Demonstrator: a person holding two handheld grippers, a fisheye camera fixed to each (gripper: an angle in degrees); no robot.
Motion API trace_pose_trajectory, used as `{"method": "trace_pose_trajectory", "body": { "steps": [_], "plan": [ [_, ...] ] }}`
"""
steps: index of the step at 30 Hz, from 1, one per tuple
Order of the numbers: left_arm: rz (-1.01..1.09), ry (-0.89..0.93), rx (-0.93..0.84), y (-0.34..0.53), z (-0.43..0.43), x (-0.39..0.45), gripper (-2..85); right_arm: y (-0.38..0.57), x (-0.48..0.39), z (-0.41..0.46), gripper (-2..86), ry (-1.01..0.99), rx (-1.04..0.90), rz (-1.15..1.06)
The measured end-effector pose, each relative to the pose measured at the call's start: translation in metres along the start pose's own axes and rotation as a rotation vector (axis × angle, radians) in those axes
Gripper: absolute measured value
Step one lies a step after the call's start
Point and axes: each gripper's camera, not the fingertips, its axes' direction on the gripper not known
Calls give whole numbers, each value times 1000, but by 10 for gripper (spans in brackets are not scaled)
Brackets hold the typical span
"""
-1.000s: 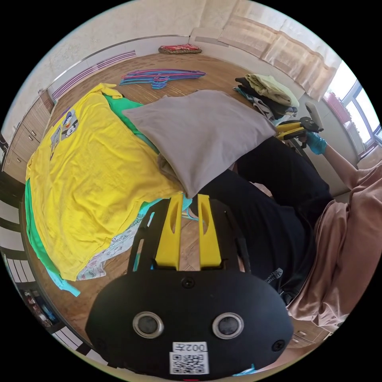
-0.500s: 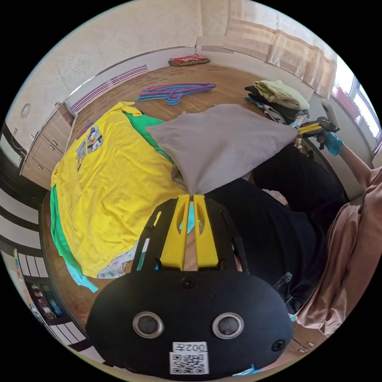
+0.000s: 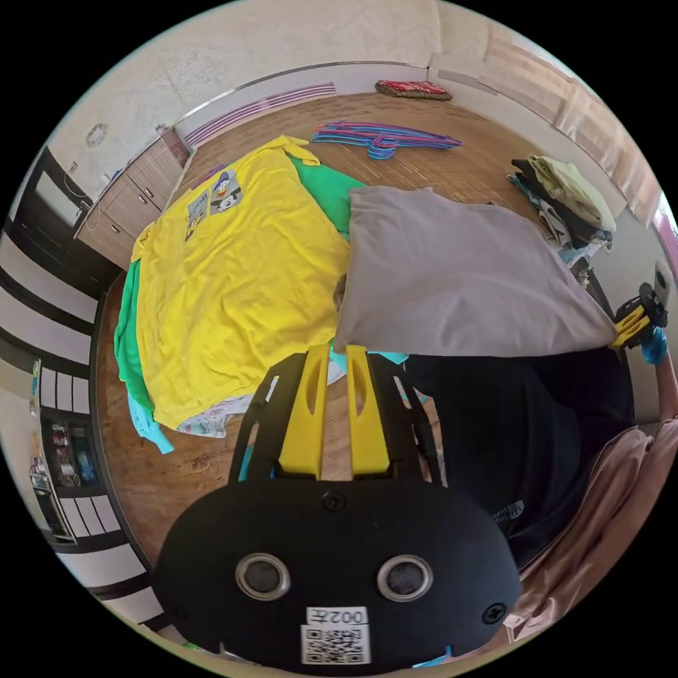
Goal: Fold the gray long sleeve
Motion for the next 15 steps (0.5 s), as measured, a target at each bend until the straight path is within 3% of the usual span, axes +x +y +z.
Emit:
{"method": "trace_pose_trajectory", "body": {
  "steps": [7,15],
  "plan": [
    [94,147,157,3,-31,42,16,3,-25,-14,-4,58,41,0],
    [542,414,178,-10,-30,155,80,1,-48,-39,-5,100,200,29]
  ]
}}
